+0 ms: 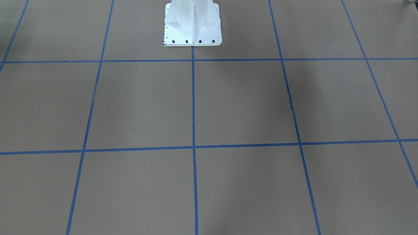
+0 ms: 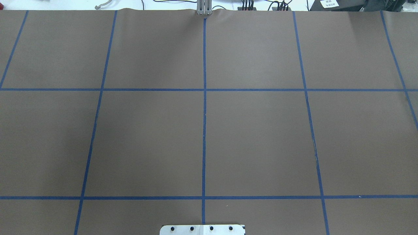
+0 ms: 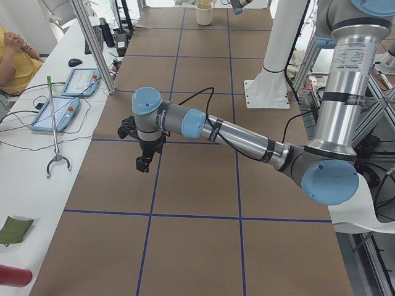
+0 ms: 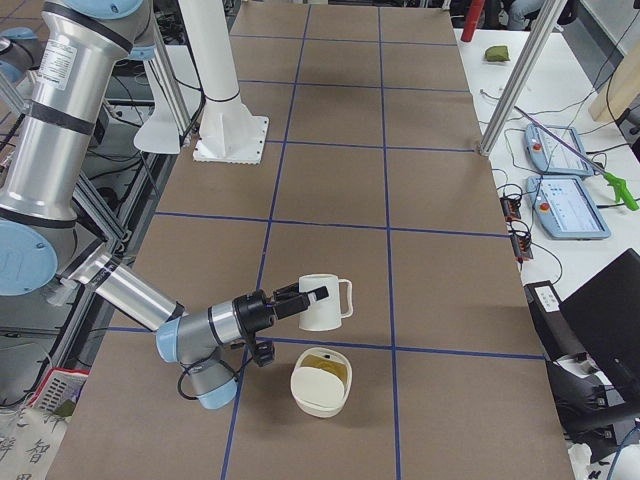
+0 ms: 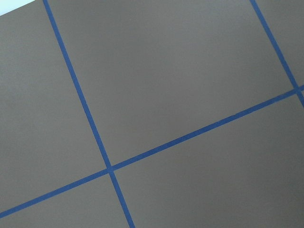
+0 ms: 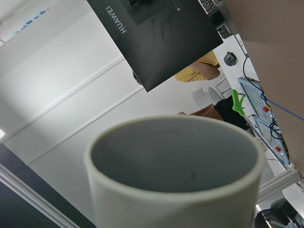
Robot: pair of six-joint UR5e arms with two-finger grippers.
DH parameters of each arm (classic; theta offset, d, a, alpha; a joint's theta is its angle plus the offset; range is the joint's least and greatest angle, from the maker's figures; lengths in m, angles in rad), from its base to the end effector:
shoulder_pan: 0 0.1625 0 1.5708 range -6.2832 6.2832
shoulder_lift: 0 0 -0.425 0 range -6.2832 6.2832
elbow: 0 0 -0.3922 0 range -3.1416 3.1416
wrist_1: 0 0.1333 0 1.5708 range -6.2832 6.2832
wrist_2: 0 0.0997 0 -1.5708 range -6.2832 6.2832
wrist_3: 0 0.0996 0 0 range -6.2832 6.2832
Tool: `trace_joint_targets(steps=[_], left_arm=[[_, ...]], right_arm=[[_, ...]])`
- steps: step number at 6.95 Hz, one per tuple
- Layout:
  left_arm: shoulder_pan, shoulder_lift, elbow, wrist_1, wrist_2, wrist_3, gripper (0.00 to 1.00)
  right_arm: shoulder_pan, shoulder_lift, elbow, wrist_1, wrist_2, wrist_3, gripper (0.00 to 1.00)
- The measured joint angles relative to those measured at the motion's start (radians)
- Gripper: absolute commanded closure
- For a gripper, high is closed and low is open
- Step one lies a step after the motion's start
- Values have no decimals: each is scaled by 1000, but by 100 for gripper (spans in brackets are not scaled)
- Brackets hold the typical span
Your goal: Left arm hands cup to right arm to dump lemon
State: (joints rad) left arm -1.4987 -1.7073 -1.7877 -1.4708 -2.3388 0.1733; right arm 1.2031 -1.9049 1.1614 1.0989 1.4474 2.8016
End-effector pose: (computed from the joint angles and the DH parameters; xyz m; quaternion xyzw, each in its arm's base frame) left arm -0.0250 -0.5435 0.4922 0.1358 0.3652 0.1596 0.9070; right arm 0.0613 -0.2458 0.7016 0.0239 -0.8198 0.5521 0.1500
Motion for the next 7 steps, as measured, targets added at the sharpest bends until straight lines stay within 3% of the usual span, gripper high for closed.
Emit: trace_joint_targets(steps=[4,7], left_arm=[[0,1,2,-2,-1,0,0],[0,6,2,-2,-2,0,0]], right_arm=[[6,-2,32,-50,168,-539,100],[56,-4,63,-232,301,-1069,100]])
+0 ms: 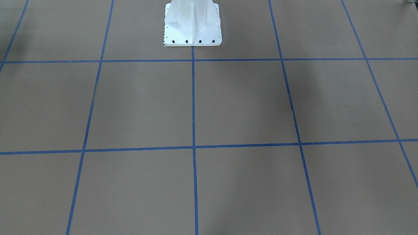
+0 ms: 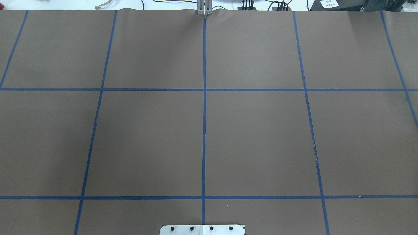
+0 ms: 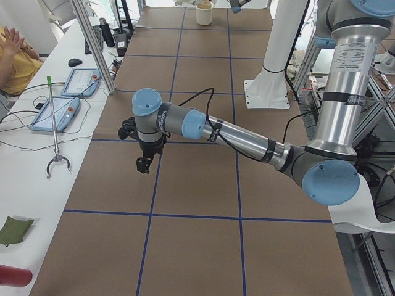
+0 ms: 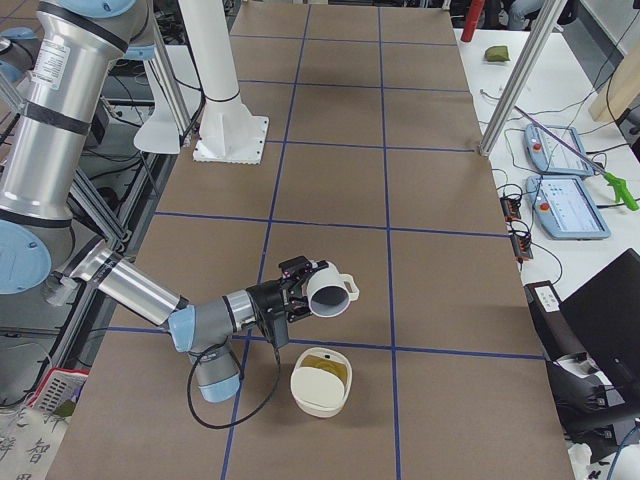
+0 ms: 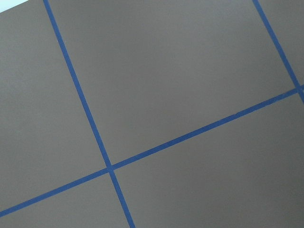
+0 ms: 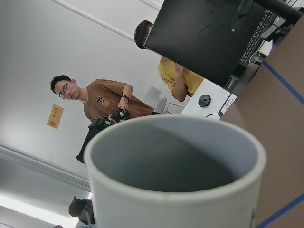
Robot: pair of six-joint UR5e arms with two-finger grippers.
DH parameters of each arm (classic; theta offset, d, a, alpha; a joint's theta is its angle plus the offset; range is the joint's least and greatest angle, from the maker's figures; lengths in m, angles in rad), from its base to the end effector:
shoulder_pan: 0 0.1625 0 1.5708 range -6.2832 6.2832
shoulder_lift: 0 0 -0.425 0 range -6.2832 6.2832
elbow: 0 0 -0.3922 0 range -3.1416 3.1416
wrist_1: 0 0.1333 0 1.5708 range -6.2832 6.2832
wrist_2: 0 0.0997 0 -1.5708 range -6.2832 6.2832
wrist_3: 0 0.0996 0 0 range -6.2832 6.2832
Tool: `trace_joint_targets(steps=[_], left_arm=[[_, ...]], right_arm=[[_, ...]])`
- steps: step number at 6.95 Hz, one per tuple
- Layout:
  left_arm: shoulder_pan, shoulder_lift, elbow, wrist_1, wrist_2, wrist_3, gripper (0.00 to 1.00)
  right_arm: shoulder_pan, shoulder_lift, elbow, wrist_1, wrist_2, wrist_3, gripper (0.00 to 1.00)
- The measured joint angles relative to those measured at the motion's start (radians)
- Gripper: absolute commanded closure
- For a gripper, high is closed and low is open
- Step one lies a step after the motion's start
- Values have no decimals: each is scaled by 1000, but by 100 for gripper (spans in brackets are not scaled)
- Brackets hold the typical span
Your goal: Left arm hands cup to right arm to dump lemon
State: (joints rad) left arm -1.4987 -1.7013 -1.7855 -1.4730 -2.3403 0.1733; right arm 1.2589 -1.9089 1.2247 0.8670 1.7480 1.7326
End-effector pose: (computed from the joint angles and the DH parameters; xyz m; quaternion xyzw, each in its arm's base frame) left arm -0.0250 -0.5418 0.4961 0.1331 0.3662 0.1585 0.9072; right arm 0.0361 -0.2651 0.6955 0.3510 -0.6829 0.3639 0.5274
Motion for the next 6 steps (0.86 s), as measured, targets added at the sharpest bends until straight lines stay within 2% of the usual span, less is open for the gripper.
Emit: trace_joint_targets(steps=[3,6], left_arm=[[0,8,1,-1,-1,0,0],[0,9,3,-1,-5,0,0]], right_arm=[[14,-12,5,-151,28,-602,100],[24,-8,6,-239,30,-1150,100]])
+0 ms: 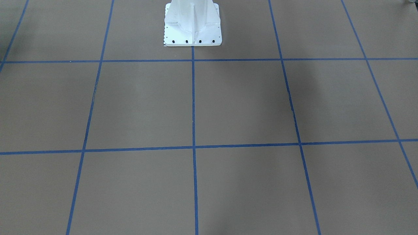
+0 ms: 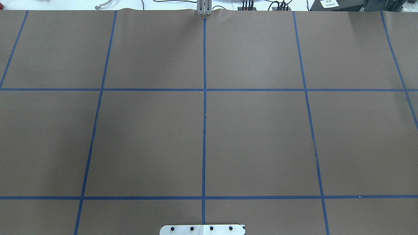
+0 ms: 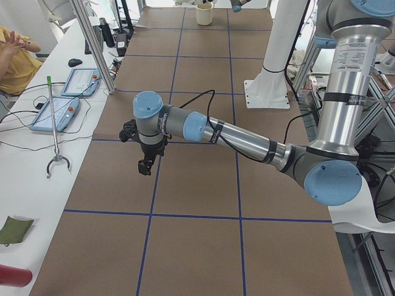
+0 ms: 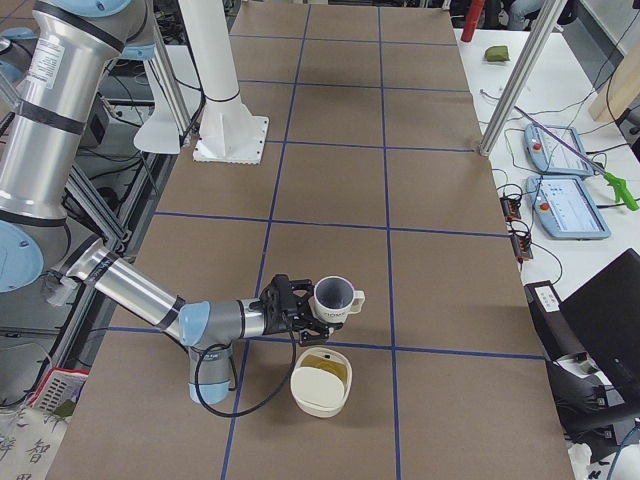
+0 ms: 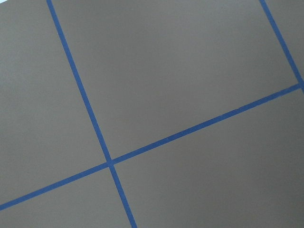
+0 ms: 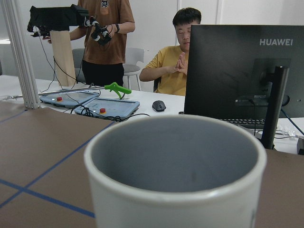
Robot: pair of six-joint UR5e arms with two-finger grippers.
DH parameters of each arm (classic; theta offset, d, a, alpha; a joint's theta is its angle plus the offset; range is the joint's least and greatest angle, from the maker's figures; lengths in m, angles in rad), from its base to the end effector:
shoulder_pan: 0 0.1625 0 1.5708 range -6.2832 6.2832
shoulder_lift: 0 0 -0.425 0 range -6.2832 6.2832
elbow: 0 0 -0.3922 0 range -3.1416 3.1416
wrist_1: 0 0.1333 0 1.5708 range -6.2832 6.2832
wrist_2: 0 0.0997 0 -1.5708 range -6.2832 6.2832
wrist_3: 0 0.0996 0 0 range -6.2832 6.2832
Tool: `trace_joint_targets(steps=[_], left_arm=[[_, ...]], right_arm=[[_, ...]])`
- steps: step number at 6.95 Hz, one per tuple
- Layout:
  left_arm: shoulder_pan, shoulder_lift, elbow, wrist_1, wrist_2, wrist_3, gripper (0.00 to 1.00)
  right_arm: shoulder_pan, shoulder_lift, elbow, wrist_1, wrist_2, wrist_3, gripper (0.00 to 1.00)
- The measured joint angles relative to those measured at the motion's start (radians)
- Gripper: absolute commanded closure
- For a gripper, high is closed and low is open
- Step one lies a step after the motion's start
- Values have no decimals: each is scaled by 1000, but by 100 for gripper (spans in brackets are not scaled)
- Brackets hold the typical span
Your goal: Left arm hands cup to right arm to dump lemon
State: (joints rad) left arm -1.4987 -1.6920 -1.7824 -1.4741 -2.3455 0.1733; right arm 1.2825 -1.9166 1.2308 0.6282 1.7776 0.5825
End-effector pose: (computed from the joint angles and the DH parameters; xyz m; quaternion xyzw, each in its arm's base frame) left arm -0.0249 -0.5388 0.5021 0.1279 0.3691 0.1567 0.9071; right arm 0.0336 -0.2838 0.7168 0.5874 -0.3560 0.0359 0.7259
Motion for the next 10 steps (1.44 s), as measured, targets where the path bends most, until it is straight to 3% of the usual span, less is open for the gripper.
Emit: trace_joint_targets(steps=[1,3,5,10], left_arm=[[0,-1,0,1,-2,0,0],[2,-13,-3,5,-5,-33,0],[27,-64,-14,0,-20,-186,0],[200,-284,9,0,-108,-528,0]], right_arm=[[2,6,12,-22,0,-141,100],[3,16,95,-120,10,-244,100],[-3,78,148,-212,11,-258,100],[-107,327,153,-436,9,-248,100]])
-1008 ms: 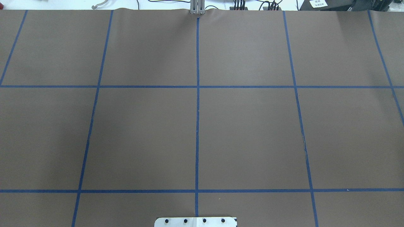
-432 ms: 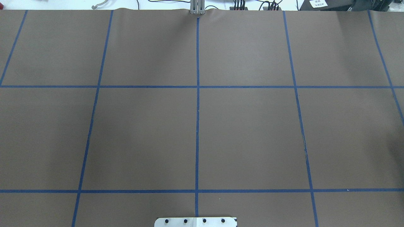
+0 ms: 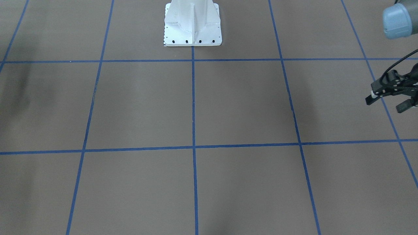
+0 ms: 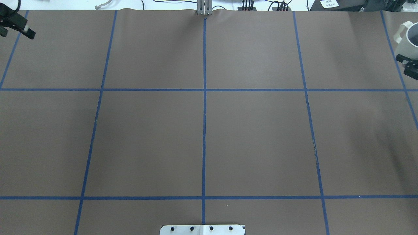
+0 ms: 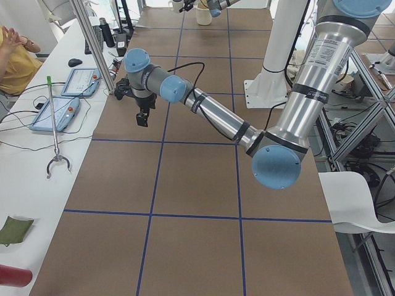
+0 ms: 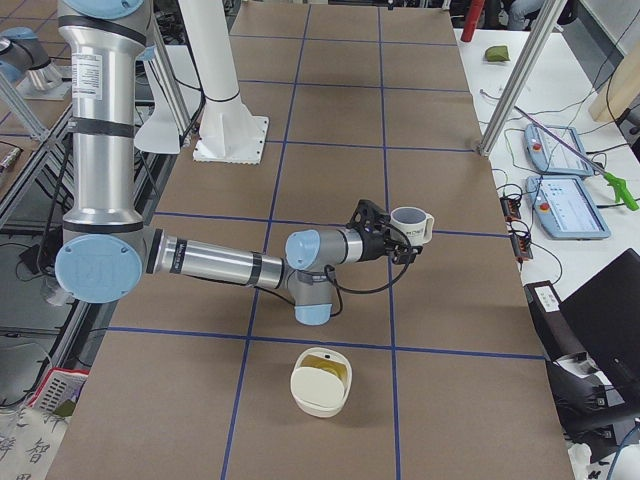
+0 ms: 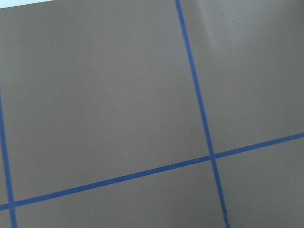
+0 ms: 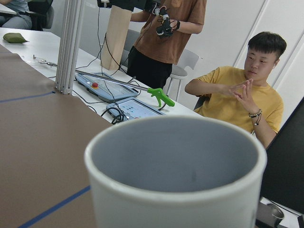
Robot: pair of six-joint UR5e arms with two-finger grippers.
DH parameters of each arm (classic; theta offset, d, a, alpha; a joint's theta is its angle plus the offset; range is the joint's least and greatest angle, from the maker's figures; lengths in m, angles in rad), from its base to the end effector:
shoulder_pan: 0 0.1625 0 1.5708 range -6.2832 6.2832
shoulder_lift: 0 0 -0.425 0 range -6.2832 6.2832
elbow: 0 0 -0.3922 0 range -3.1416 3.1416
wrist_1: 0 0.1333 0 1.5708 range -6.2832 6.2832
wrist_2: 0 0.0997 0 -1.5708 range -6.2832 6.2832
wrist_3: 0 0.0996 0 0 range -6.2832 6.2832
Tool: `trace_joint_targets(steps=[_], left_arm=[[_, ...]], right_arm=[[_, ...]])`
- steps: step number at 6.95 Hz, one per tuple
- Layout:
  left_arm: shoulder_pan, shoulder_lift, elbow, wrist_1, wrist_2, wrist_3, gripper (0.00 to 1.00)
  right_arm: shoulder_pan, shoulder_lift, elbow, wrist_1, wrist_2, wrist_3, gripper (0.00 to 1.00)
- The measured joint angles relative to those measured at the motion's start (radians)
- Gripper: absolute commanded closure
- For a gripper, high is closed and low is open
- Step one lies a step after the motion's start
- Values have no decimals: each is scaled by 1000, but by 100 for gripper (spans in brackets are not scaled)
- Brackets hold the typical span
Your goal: Left arm hands cup to right arm to dump lemon
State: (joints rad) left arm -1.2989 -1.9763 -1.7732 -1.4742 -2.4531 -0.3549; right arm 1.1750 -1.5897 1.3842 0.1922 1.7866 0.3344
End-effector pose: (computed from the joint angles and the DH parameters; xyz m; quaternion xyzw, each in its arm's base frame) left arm 0.1088 -0.6003 0.3354 0.0902 0.4635 0.0716 0.8786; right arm -0.0796 -0.4810 0.5691 0.6249 -0.3209 -0.0973 0.7050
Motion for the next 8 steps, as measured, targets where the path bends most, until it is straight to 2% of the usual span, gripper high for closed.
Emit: trace_joint_targets(steps=[2,3,4,6,8], left_arm=[[76,-125,32,-3,-4,-163,0],[117,-185,41,-11,-4,-269,0],[155,-232,46,-44,-2,-386,0],[212,-269,69,-185,4,-609,0],[250,-312,121,-314,12,-772,0]], right_arm=[[-52,103,2,-130,-19,4,100],[-103,139,1,-167,-69,7,100],[-186,182,0,-199,-167,8,100],[-375,294,1,-294,-421,6,100],[-474,425,-1,-419,-537,-1,100]])
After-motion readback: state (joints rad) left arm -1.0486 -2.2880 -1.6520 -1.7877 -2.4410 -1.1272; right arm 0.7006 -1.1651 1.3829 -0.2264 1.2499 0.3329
